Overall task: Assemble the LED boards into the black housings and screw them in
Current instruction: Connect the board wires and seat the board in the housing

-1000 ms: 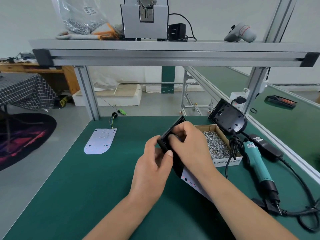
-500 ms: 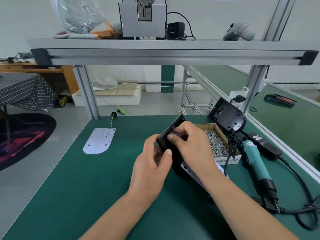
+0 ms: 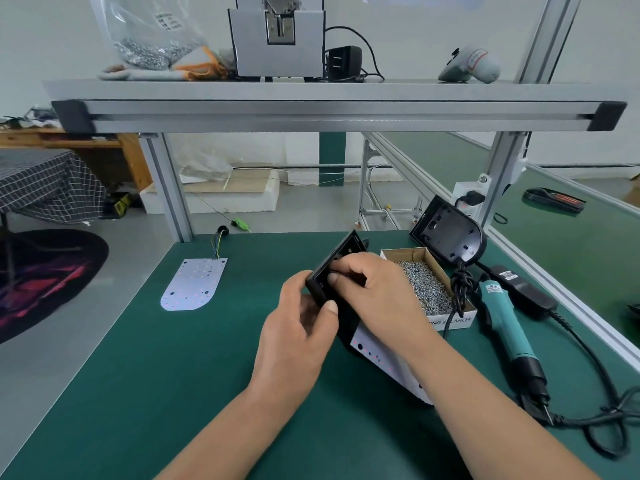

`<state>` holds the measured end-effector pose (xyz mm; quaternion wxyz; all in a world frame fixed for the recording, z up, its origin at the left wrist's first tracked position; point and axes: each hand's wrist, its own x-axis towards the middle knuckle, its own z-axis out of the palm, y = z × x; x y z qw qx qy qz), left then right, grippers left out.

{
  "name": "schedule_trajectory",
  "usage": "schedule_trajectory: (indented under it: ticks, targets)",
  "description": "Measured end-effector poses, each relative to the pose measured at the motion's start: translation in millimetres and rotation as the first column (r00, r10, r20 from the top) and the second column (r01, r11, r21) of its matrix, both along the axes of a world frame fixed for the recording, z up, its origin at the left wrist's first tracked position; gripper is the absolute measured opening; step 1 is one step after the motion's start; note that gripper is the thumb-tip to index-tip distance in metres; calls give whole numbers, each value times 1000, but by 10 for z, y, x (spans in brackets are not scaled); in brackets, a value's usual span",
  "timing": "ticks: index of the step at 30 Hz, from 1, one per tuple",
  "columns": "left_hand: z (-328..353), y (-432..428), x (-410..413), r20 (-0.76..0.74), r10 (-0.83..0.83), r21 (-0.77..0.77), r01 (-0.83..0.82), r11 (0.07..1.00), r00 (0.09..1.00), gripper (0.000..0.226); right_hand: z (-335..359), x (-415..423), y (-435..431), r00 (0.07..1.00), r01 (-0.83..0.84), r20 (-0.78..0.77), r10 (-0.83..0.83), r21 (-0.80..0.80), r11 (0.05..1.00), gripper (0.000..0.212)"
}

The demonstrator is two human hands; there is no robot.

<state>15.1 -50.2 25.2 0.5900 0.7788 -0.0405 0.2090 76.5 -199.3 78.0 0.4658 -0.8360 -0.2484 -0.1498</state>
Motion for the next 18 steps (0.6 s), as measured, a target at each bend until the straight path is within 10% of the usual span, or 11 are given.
schedule_trajectory:
  ticks: [18]
  targets:
    - [37, -32, -49, 3, -38, 68, 38, 997, 999, 47, 24, -12, 37, 990, 136, -41, -133, 73, 988, 14]
